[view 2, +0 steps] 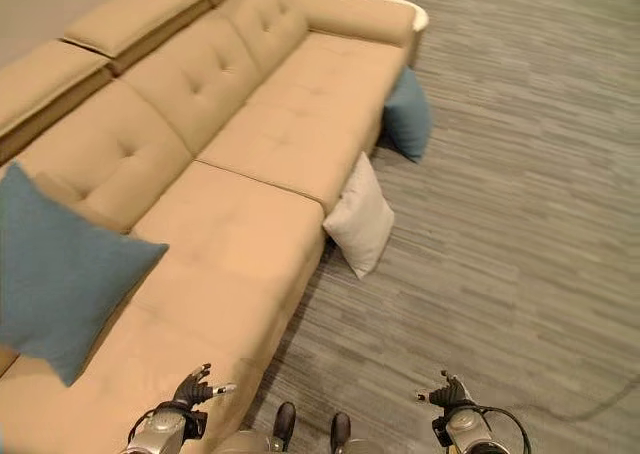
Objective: Pick up all the scattered cushions and arrange them neatly on the sofa.
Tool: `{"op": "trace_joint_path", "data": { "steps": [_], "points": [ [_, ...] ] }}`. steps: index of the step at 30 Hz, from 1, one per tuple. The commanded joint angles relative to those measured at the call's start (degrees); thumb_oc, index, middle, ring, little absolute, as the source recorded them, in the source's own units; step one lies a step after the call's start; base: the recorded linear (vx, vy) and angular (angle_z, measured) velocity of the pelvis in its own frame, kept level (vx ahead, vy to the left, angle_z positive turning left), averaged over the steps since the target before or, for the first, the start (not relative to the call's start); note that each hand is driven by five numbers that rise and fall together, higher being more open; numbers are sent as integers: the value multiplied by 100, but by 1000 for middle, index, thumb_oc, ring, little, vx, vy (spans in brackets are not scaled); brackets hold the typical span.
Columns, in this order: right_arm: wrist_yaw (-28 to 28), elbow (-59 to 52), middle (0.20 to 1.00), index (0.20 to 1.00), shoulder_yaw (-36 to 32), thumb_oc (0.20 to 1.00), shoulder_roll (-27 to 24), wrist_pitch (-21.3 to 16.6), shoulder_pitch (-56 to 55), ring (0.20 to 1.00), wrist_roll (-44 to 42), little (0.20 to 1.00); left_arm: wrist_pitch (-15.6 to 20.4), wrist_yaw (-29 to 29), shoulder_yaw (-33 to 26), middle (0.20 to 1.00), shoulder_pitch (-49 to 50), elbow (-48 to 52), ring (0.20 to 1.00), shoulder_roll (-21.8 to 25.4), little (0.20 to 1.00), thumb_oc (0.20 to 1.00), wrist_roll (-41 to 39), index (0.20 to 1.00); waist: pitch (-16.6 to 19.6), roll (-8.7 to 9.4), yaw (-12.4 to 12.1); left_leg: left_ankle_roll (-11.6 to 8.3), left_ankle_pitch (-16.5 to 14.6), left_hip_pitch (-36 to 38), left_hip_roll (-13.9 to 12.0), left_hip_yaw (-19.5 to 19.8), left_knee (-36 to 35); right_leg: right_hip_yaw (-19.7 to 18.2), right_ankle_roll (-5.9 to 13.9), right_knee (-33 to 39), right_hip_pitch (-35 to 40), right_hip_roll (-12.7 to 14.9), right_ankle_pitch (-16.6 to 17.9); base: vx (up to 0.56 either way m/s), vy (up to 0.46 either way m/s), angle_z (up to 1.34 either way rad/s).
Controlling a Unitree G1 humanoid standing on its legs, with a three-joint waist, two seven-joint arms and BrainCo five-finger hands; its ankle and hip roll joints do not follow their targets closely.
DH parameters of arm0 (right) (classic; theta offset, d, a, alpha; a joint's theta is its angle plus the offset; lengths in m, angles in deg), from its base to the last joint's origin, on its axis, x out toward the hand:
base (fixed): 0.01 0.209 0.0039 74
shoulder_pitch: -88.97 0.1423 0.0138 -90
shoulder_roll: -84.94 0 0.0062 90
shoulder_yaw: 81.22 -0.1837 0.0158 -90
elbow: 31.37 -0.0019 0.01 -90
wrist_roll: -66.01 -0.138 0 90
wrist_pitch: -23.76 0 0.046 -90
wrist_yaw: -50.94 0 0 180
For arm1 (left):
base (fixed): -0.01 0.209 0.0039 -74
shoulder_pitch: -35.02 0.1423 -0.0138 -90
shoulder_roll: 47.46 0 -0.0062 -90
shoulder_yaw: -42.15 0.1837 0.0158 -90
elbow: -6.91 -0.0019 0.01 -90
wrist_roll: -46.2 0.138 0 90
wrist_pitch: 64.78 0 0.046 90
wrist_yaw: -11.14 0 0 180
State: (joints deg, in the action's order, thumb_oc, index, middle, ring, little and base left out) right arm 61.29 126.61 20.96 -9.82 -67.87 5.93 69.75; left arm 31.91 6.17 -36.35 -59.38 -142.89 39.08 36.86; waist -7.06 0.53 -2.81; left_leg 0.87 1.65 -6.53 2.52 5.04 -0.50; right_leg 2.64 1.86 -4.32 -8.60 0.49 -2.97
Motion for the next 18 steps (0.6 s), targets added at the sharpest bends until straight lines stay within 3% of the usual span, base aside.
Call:
{"op": "trace_joint_path", "data": {
  "steps": [1, 3, 4, 6, 9, 13, 18],
  "points": [
    [122, -14, 1000, 1000, 0, 1000, -85, -42, 146, 1000, 103, 1000, 82, -51, 27, 1000, -58, -18, 1000, 167, 1000, 1000, 223, 1000, -93, 88, -252, -116, -705, -54, 205, 44, 555, 895, 841, 159, -350, 656, 615, -228, 47, -131],
    [150, 4, 1000, 1000, -9, 1000, -53, -68, 161, 1000, 109, 1000, 64, -41, -7, 1000, -83, -22, 1000, 252, 1000, 1000, 222, 1000, -134, 55, -352, -120, -585, -94, 65, -226, 466, 1661, 798, -13, -321, 879, 496, -207, 31, -136],
    [142, 40, 1000, 1000, -23, 1000, -39, -67, 135, 1000, 86, 1000, 43, -38, -64, 1000, -65, -37, 1000, 308, 1000, 1000, 206, 1000, -128, 42, -337, -57, -473, -48, -3, -367, 361, 1806, 725, -373, -216, 887, 290, -129, 13, -97],
    [142, 40, 1000, 1000, -24, 1000, -37, -67, 136, 1000, 86, 1000, 43, -38, -64, 1000, -66, -37, 1000, 310, 1000, 1000, 206, 1000, -114, 48, -331, -54, -458, -68, 4, -363, 356, 1810, 726, -368, -233, 894, 300, -67, -2, -66],
    [154, 91, 1000, 1000, -137, 1000, -21, -78, 17, 1000, 8, 1000, 46, -23, -147, 1000, 45, -65, 1000, 341, 1000, 1000, 157, 1000, 15, 67, -525, -53, -383, -81, -101, -771, 256, 2162, 698, -460, 347, 926, 18, -104, -57, -31],
    [211, 29, 1000, 1000, -190, 1000, -20, -59, 39, 1000, -85, 1000, 64, -44, -221, 1000, 108, 5, 1000, 275, 1000, 1000, 22, 1000, 73, 105, -616, -108, -376, -40, -137, -898, 204, 2087, 745, -9, 424, 918, 177, -11, -94, -81],
    [233, 62, 1000, 1000, -176, 1000, -85, -66, -14, 1000, -105, 1000, 38, -48, -177, 1000, 128, -153, 1000, 137, 1000, 1000, 70, 1000, 185, 97, -481, -221, -323, 60, -226, -907, 95, 1985, 743, 724, 704, 749, 350, 46, -110, -23]
  ]
}}
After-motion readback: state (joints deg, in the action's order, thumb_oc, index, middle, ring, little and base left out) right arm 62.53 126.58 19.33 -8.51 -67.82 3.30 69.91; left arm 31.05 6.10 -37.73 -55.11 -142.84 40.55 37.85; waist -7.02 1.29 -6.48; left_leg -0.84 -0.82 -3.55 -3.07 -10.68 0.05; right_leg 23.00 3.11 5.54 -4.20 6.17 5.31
